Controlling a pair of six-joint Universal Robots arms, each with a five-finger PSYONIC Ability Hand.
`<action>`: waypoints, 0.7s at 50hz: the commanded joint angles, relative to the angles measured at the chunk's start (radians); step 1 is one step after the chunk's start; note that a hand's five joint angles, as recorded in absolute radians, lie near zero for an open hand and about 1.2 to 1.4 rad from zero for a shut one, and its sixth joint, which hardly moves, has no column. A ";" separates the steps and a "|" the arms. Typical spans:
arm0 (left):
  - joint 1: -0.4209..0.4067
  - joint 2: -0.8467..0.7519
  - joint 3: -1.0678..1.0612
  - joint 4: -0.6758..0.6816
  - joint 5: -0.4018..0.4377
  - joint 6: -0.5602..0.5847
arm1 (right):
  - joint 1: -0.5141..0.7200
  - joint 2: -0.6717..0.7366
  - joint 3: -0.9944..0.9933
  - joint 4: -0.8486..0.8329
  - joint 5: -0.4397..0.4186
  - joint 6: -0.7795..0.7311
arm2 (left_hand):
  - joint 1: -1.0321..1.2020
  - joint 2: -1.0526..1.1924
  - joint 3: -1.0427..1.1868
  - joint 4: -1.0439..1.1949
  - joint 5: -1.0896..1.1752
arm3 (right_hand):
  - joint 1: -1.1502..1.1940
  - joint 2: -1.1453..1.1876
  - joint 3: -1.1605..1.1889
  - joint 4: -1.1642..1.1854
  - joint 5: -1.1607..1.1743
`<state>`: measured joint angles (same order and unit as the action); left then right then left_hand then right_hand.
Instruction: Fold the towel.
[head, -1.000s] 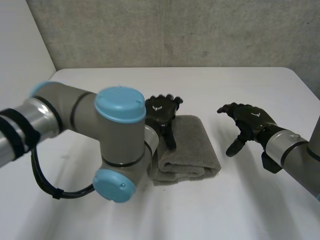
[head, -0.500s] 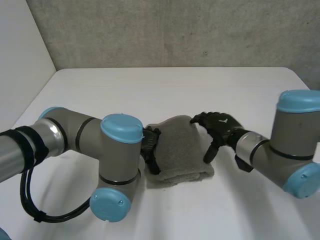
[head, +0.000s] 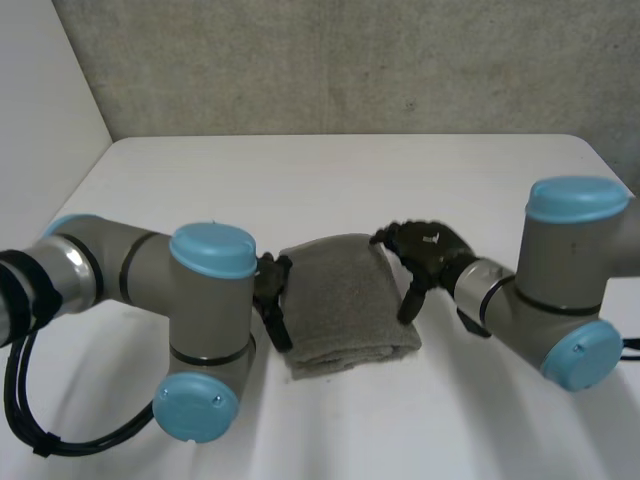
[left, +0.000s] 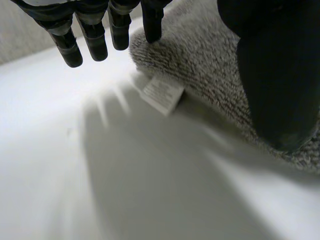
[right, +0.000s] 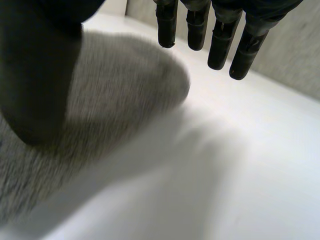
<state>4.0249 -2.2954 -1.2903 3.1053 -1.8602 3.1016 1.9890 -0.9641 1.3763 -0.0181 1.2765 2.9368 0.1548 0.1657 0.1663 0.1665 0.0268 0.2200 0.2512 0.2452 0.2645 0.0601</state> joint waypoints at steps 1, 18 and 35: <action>0.005 0.114 0.057 -0.007 0.004 -0.009 | -0.010 -0.126 -0.075 0.072 0.000 0.068 | 0.021 0.010 0.009 0.009 -0.026 | -0.045 -0.077 -0.071 -0.090 -0.060; 0.222 0.494 0.167 -0.302 0.091 0.063 | -0.199 -0.381 -0.197 0.184 0.178 0.067 | 0.020 0.009 0.008 0.008 -0.027 | -0.045 -0.077 -0.071 -0.090 -0.060; 0.275 0.519 0.140 -0.336 0.174 -0.027 | -0.214 -0.393 -0.210 0.233 0.172 0.048 | 0.020 0.009 0.008 0.008 -0.027 | -0.045 -0.077 -0.071 -0.090 -0.060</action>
<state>4.3037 -1.7773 -1.1494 2.7623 -1.6872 3.1083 1.7662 -1.3595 1.1628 0.2124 1.4530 2.9854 0.1548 0.1657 0.1647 0.1657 0.0268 0.2200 0.2512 0.2452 0.2645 0.0601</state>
